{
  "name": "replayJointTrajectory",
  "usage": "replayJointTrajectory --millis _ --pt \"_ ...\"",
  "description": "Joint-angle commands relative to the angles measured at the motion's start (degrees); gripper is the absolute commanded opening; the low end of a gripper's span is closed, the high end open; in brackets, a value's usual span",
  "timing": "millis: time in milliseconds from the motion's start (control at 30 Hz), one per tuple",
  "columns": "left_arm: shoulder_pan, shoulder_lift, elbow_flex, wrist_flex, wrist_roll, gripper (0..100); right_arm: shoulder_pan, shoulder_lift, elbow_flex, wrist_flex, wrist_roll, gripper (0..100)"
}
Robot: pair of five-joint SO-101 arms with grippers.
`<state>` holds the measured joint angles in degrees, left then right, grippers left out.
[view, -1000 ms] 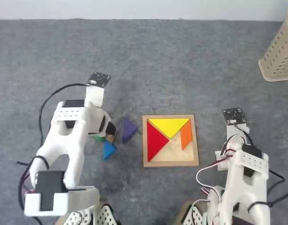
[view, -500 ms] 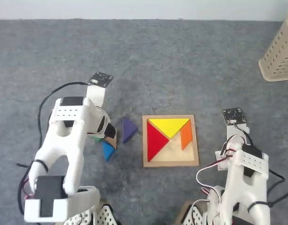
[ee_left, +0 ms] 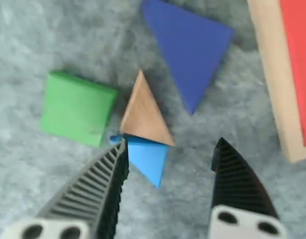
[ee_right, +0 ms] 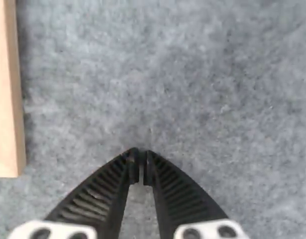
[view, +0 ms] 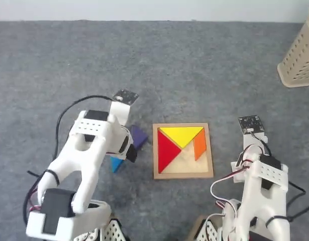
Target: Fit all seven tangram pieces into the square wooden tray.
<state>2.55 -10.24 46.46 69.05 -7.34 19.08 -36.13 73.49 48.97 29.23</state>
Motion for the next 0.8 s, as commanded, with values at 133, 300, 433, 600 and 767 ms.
replayJointTrajectory --millis 133,300,433,600,767 --pt "-2.64 -2.29 0.75 -4.84 1.32 23 1.1 -1.8 0.18 -1.01 0.79 2.2" --pt "-2.81 -2.2 1.1 -7.56 1.23 23 1.1 -1.8 0.26 -1.01 0.79 2.1" --pt "-2.46 -2.2 1.1 -7.65 1.32 23 1.1 -1.8 0.26 -1.01 0.79 2.1" --pt "-2.46 2.73 0.84 -8.97 1.41 23 1.1 -1.8 0.26 -1.01 0.79 2.1" --pt "-2.46 10.02 -0.66 -10.2 1.49 23 1.1 -1.8 0.26 -1.01 0.79 2.0"
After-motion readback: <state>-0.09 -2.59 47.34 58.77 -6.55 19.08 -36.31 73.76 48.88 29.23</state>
